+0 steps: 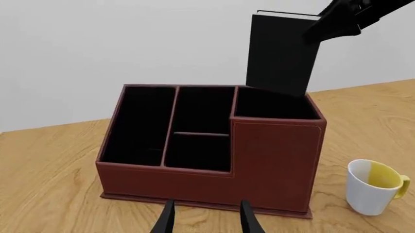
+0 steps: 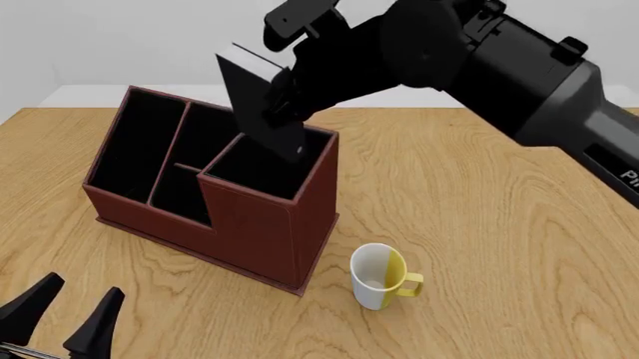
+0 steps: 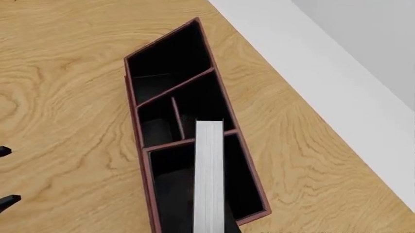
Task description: Pick up the book and place it in the right compartment of the caddy.
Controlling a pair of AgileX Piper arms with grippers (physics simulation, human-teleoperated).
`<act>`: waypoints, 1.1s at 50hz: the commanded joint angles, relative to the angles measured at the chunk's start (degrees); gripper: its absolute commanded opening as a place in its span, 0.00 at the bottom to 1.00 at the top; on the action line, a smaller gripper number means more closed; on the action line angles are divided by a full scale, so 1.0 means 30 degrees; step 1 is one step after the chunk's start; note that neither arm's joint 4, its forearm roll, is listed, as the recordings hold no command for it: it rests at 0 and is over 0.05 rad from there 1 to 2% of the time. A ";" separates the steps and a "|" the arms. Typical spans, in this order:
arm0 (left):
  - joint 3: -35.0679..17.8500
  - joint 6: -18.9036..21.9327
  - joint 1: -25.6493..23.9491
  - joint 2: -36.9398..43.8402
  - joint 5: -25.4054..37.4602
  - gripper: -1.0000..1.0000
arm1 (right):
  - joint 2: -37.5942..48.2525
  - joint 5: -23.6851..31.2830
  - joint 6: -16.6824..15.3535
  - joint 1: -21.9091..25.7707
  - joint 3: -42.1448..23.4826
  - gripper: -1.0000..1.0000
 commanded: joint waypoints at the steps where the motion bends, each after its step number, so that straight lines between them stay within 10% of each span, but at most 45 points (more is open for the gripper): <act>1: 0.0017 -0.0010 -0.0015 0.0000 0.0013 1.00 | 0.0196 -0.0389 0.0362 -0.0290 -0.0041 0.00; 55: 0.0040 0.0044 0.0304 0.0001 0.0320 1.00 | 0.0976 -0.2932 0.1554 -0.0264 0.1896 0.00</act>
